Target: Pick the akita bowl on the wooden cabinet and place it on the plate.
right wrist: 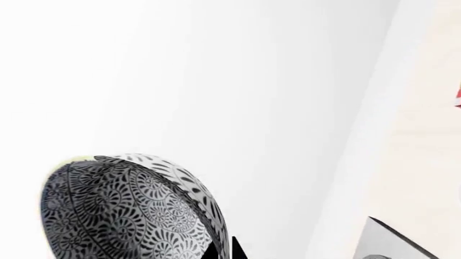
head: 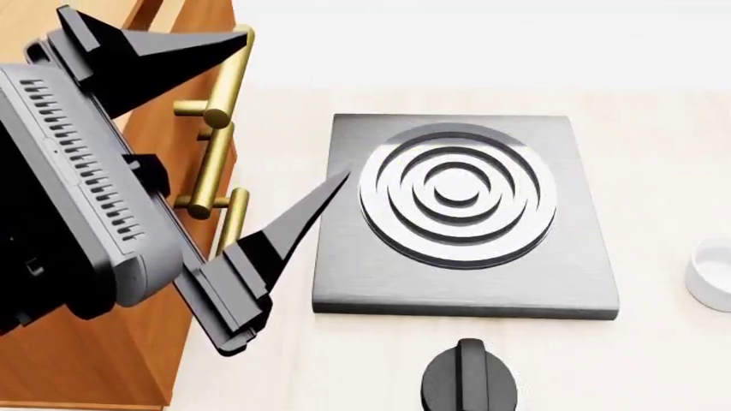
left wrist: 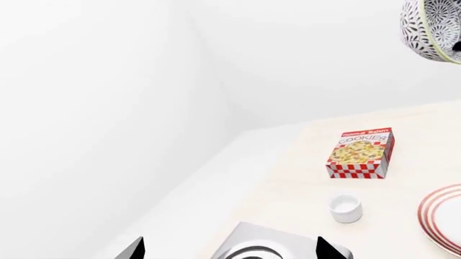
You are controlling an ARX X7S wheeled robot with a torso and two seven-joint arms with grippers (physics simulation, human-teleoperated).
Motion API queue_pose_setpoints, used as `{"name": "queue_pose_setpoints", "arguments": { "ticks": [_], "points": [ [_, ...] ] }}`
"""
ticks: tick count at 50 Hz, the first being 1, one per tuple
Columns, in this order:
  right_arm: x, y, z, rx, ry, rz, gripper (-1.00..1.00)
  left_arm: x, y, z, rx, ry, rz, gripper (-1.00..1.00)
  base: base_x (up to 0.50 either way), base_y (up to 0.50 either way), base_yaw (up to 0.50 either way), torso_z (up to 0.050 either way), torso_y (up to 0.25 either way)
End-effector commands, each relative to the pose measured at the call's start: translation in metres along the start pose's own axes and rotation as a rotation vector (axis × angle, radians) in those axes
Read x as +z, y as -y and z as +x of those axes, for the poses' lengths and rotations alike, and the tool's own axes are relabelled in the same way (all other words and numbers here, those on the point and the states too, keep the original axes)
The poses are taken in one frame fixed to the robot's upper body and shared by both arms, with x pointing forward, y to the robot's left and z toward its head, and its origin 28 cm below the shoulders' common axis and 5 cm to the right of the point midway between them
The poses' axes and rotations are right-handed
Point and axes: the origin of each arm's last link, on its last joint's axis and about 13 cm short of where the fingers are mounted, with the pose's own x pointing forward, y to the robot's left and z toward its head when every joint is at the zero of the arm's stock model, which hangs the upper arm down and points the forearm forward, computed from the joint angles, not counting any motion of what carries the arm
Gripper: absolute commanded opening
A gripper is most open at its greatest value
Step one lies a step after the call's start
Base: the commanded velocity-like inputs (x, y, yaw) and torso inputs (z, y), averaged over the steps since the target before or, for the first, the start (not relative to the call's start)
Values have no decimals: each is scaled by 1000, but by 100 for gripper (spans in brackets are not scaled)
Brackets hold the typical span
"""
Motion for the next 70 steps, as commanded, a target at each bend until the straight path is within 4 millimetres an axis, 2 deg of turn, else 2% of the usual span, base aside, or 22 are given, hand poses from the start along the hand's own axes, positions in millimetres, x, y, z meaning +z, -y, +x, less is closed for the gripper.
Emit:
{"name": "queue_pose_setpoints", "arguments": {
  "ticks": [1, 13, 16, 18, 22, 30, 33, 35, 39, 46, 63, 70],
  "points": [
    [1, -6, 12, 3, -11, -28, -100, -5, 1, -1, 3, -3, -13, 100, 0, 0, 0, 0, 0],
    [2, 1, 36, -100, -43, -93, -100, -8, 1, -1, 3, -3, -21, 100, 0, 0, 0, 0, 1],
    [2, 7, 43, -157, -44, -151, -100, -8, 1, 0, 2, -4, -21, 100, 0, 0, 0, 0, 0],
    [1, 14, 46, -196, -52, -125, -100, -8, 1, 0, 2, -5, -21, 100, 0, 0, 0, 0, 0],
    [2, 21, 47, -240, -39, -143, -100, -10, 1, 0, 4, -7, -24, 100, 0, 0, 0, 0, 0],
    [4, 20, 45, -284, -50, -169, -100, -10, 1, 0, 4, -7, -26, 100, 0, 0, 0, 1, 0],
    [4, 23, 51, -456, -64, -214, -100, -10, 1, 0, 4, -8, -26, 100, 0, 0, 0, 0, 0],
    [3, 22, 52, -438, -135, -249, -100, -10, 1, 0, 5, -7, -26, 100, 0, 0, 0, 0, 0],
    [4, 22, 52, -428, -208, -97, -100, -11, 1, 0, 6, -9, -27, 100, 0, 0, 0, 0, 3],
    [1, 30, 51, -541, -220, -118, -100, -12, 1, 0, 7, -10, -29, 100, 0, 0, 0, 0, 0],
    [7, 45, 44, -720, -107, 50, -100, -15, 2, 0, 9, -10, -36, 100, 0, 0, 0, 0, 0],
    [6, 51, 44, -751, -114, 62, -100, -16, 2, 0, 9, -12, -37, 100, 0, 0, 0, 0, 1]
  ]
}}
